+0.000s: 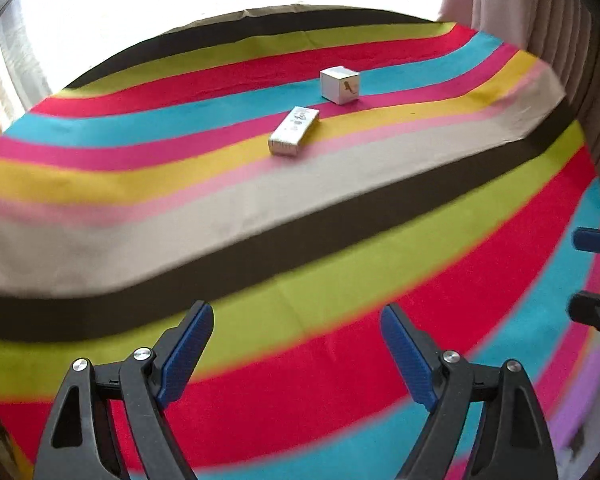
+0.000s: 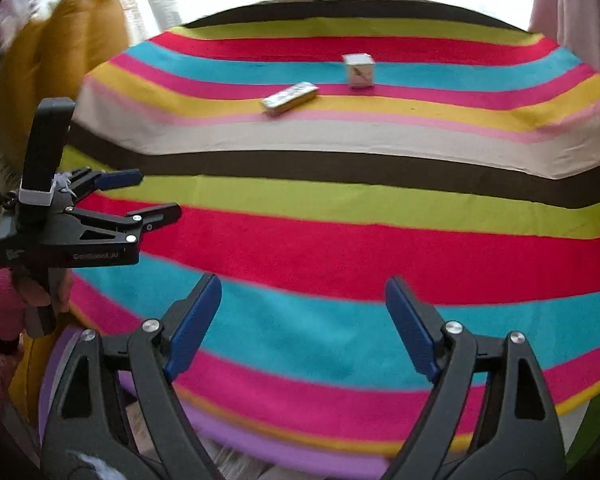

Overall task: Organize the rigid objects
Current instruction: 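Move both grippers back over the table toward the last two boxes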

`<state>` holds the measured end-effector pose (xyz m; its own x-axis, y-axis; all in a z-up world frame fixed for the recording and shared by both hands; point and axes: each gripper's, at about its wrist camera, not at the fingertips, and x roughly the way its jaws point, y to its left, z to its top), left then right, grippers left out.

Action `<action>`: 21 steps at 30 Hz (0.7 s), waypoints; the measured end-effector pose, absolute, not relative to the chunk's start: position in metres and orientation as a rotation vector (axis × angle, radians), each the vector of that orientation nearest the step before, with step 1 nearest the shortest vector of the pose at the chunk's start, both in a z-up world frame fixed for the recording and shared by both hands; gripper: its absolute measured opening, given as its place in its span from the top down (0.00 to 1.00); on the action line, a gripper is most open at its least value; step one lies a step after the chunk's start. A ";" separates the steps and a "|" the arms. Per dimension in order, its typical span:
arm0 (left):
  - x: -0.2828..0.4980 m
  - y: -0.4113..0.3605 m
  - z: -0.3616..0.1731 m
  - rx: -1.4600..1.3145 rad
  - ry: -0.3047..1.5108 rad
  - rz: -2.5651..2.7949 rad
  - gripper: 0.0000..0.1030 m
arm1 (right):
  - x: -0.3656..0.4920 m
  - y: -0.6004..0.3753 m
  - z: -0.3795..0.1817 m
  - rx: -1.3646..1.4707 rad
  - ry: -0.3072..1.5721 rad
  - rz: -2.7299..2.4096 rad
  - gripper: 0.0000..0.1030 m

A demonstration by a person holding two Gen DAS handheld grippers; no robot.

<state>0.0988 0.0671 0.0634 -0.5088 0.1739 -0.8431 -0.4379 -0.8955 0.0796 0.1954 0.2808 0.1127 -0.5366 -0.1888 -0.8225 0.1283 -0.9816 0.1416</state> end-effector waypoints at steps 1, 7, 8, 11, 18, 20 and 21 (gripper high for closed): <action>0.092 0.071 0.061 -1.307 0.408 2.421 0.16 | 0.188 0.284 0.109 1.419 -0.101 -2.607 0.17; 0.019 0.093 0.047 -1.298 0.352 2.406 0.16 | 0.159 0.297 0.090 1.445 -0.059 -2.594 0.17; 0.007 0.098 0.046 -1.285 0.338 2.396 0.16 | 0.155 0.299 0.086 1.455 -0.054 -2.586 0.17; -0.016 0.115 0.045 -1.238 0.350 2.381 0.16 | 0.145 0.309 0.077 1.477 -0.097 -2.555 0.17; -0.040 0.134 0.034 -1.174 0.322 2.328 0.20 | 0.108 0.323 0.068 1.545 -0.089 -2.537 0.16; -0.039 0.131 0.034 -1.173 0.307 2.328 0.21 | 0.092 0.326 0.067 1.542 -0.087 -2.546 0.16; -0.039 0.130 0.034 -1.176 0.299 2.330 0.21 | 0.084 0.327 0.066 1.538 -0.093 -2.553 0.16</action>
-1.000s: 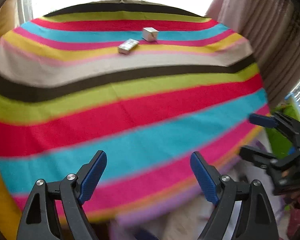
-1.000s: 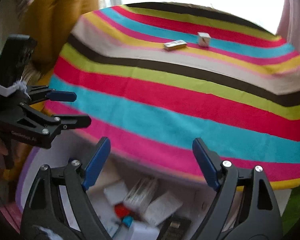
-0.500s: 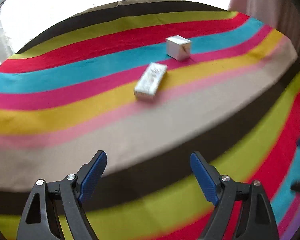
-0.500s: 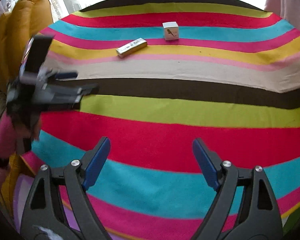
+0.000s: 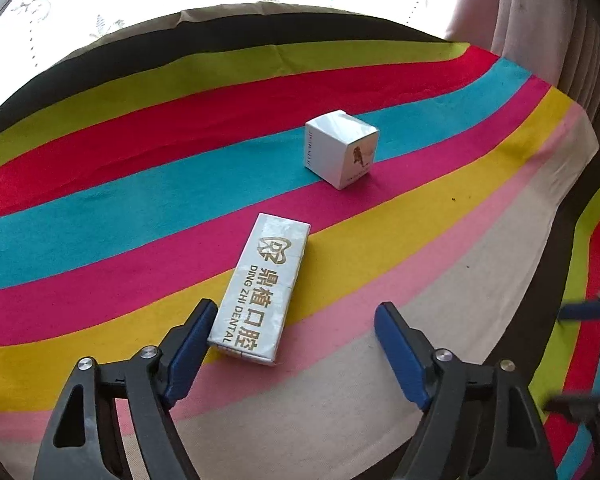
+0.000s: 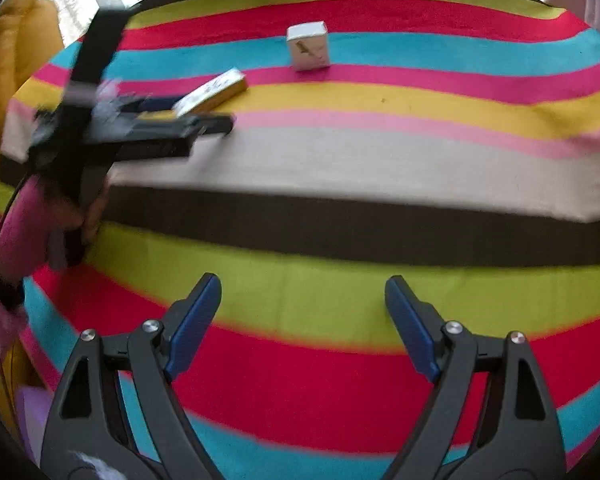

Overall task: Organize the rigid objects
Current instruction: 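Move both grippers back over the table toward the last two boxes, then grasp the small white cube box with the right gripper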

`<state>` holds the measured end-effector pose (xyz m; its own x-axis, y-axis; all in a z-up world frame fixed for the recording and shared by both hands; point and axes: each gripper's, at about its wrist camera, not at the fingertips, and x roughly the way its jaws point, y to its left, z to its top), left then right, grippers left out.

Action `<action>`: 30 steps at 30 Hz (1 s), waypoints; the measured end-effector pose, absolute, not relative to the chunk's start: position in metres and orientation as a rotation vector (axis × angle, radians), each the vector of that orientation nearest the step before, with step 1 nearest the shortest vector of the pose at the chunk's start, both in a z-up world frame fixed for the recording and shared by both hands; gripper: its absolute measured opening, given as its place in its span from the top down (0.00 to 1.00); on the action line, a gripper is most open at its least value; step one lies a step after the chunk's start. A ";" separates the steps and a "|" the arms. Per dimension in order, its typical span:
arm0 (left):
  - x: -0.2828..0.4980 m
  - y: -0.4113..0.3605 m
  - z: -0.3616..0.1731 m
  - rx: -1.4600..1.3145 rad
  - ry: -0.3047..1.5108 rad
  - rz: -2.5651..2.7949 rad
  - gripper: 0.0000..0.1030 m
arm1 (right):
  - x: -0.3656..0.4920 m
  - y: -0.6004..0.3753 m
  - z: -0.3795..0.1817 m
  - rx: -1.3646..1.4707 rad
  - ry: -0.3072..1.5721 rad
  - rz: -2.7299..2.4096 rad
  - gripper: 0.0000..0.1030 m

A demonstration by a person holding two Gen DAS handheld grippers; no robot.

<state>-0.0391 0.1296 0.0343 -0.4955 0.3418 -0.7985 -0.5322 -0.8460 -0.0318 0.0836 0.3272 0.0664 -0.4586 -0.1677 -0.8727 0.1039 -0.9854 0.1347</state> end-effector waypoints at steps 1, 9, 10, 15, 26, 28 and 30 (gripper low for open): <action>-0.039 0.129 0.034 -1.179 0.297 2.336 0.21 | 0.073 0.329 0.065 1.532 -0.102 -2.566 0.16; -0.037 0.122 0.034 -1.209 0.277 2.372 0.16 | -0.042 0.330 0.066 1.387 -0.301 -2.704 0.17; -0.036 0.121 0.035 -1.211 0.275 2.376 0.16 | -0.054 0.328 0.066 1.384 -0.314 -2.709 0.17; -0.038 0.120 0.035 -1.222 0.259 2.395 0.16 | -0.101 0.314 0.058 1.384 -0.248 -2.753 0.16; -0.040 0.112 0.036 -1.276 0.222 2.493 0.10 | -0.074 0.302 0.057 1.306 0.056 -2.701 0.58; -0.039 0.112 0.036 -1.278 0.222 2.495 0.10 | -0.054 0.305 0.059 1.310 0.076 -2.692 0.58; -0.038 0.113 0.037 -1.277 0.222 2.495 0.11 | -0.030 0.309 0.060 1.308 0.083 -2.696 0.58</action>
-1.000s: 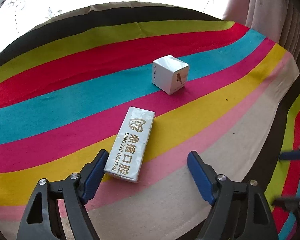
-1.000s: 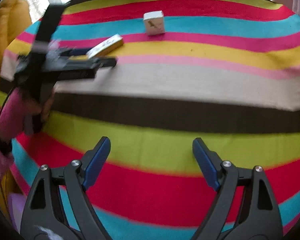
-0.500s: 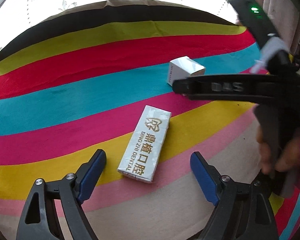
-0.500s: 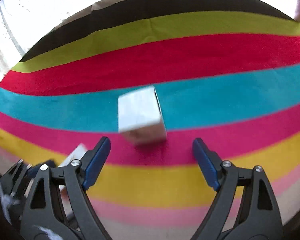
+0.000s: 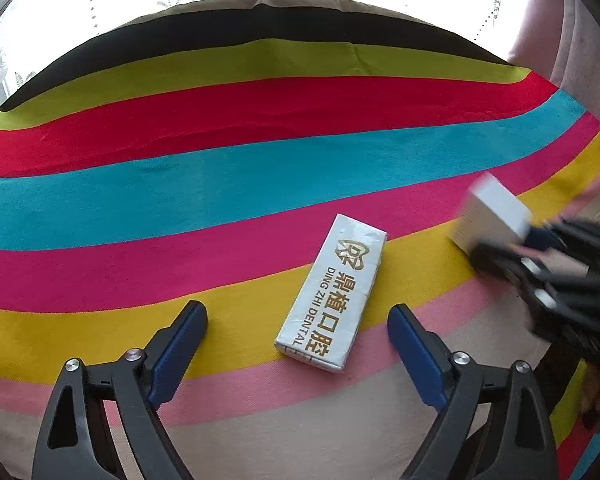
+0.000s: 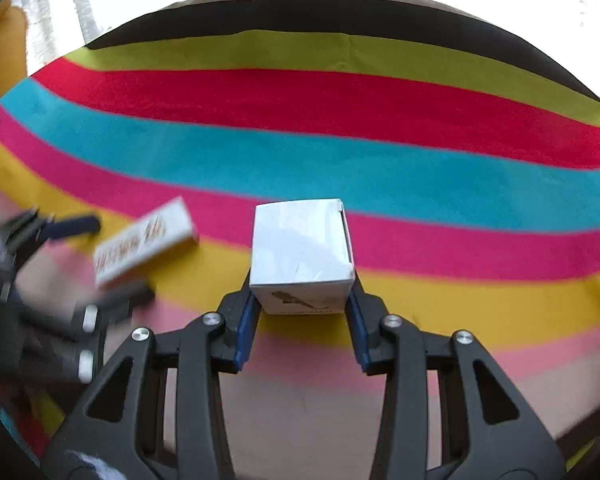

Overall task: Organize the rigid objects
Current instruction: 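Grasp the small white cube box with the right gripper, then grasp the white gold-lettered DING ZHI DENTAL box with the left gripper while the right holds the cube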

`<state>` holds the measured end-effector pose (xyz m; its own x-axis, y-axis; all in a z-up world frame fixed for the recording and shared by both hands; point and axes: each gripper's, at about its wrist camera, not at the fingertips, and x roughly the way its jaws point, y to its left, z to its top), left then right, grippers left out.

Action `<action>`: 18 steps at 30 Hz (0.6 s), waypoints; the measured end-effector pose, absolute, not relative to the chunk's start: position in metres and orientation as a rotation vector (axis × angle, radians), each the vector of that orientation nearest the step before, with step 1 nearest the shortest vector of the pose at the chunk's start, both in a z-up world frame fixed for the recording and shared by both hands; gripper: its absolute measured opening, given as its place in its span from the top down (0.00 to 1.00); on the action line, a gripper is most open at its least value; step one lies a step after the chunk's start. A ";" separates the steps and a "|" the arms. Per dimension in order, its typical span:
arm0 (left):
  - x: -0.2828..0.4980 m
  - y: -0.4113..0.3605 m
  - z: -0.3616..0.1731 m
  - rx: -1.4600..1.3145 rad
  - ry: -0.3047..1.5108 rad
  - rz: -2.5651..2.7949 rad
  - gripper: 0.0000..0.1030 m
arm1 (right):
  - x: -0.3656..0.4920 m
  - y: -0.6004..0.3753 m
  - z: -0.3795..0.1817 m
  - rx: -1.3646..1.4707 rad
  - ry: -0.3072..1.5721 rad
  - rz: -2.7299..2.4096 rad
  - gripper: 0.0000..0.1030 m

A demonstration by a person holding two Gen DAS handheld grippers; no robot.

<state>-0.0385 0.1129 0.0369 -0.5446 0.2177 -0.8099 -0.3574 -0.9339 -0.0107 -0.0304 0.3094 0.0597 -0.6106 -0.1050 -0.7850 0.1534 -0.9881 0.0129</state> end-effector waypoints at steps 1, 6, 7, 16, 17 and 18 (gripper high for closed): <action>-0.037 0.113 0.037 -1.276 0.220 2.495 0.13 | -0.020 0.314 0.060 1.308 0.060 -2.695 0.58; -0.032 0.108 0.042 -1.223 0.222 2.513 0.62 | 0.022 0.321 0.053 1.286 -0.019 -2.713 0.57; -0.032 0.109 0.043 -1.220 0.235 2.514 0.63 | 0.026 0.322 0.053 1.285 -0.036 -2.719 0.57; -0.026 0.099 0.049 -1.235 0.242 2.550 0.64 | 0.003 0.298 0.050 1.329 0.053 -2.765 0.56; -0.023 0.102 0.048 -1.238 0.244 2.556 0.64 | 0.002 0.298 0.050 1.331 0.052 -2.765 0.56; -0.021 0.105 0.046 -1.242 0.236 2.561 0.64 | 0.000 0.300 0.050 1.331 0.050 -2.765 0.56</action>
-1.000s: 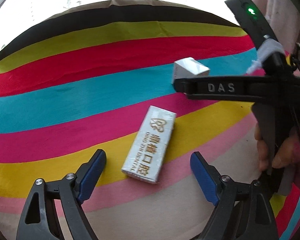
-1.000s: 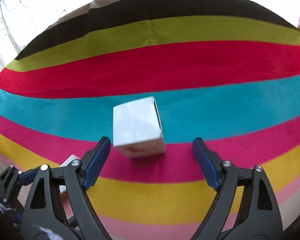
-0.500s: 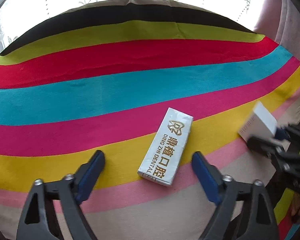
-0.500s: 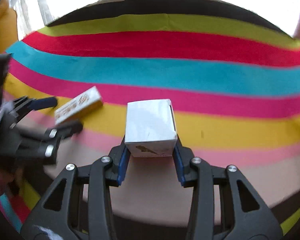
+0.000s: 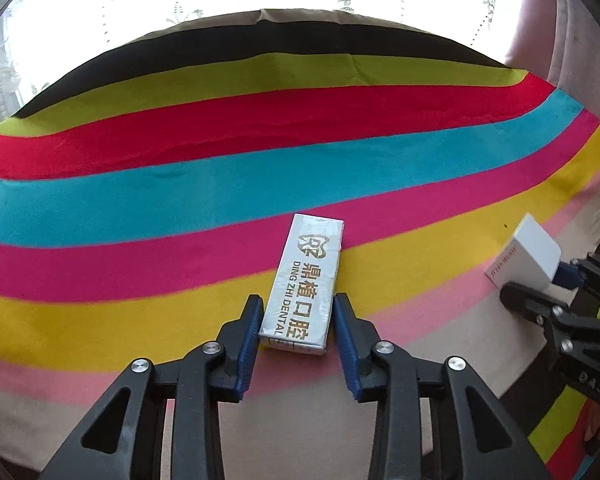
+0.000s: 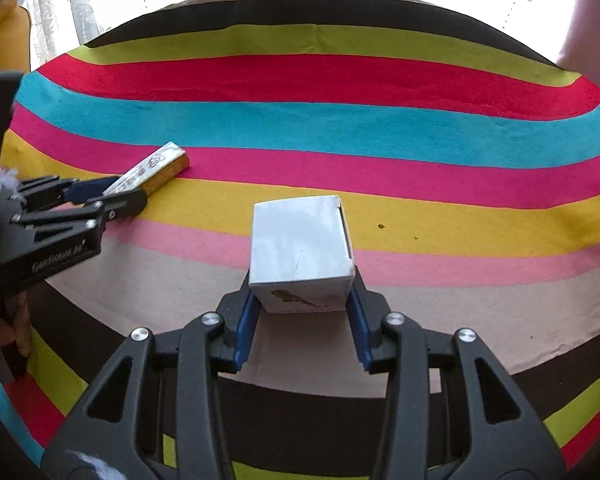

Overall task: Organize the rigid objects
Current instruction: 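Grasp the white gold-lettered DING ZHI DENTAL box with the left gripper while the right holds the cube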

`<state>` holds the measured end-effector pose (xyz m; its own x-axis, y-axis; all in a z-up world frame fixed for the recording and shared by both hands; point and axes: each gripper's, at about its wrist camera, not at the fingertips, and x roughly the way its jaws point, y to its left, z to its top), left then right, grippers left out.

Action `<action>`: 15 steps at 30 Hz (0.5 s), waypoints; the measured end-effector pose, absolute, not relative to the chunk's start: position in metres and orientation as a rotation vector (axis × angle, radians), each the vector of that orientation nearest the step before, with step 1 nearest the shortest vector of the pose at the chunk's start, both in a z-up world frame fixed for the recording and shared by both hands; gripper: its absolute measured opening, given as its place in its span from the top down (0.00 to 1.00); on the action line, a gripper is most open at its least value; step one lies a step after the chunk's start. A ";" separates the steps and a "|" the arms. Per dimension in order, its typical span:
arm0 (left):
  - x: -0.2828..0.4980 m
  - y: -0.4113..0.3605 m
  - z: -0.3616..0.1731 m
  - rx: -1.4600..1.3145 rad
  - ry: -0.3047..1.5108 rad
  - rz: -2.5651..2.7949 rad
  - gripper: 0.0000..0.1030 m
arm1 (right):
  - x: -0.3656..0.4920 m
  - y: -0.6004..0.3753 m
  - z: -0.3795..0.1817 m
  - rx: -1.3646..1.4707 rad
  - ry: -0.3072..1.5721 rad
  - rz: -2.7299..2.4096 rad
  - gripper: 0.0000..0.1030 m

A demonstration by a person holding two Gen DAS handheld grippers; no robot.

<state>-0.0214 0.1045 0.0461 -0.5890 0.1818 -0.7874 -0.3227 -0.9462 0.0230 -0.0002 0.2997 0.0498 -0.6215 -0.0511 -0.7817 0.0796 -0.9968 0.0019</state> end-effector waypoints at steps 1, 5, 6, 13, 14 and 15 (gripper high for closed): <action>-0.019 0.106 0.045 -1.251 0.219 2.567 0.64 | 0.002 0.300 0.051 1.332 0.052 -2.765 0.56; -0.005 0.112 0.047 -1.341 0.229 2.537 0.65 | 0.002 0.297 0.053 1.366 0.083 -2.753 0.57; -0.001 0.112 0.048 -1.358 0.244 2.522 0.65 | 0.000 0.297 0.056 1.436 0.065 -2.723 0.57; 0.036 0.099 0.052 -1.437 0.232 2.473 0.65 | 0.041 0.275 0.064 1.605 0.113 -2.587 0.58; 0.038 0.101 0.051 -1.452 0.236 2.467 0.65 | 0.049 0.274 0.064 1.619 0.088 -2.577 0.58; 0.044 0.100 0.051 -1.466 0.246 2.459 0.65 | 0.053 0.273 0.065 1.625 0.076 -2.572 0.58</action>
<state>0.0438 0.1002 0.0510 -0.4526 0.1408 -0.8805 -0.3127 -0.9498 0.0089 0.0528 0.2731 0.0647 -0.4263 -0.0565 -0.9028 0.1095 -0.9939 0.0105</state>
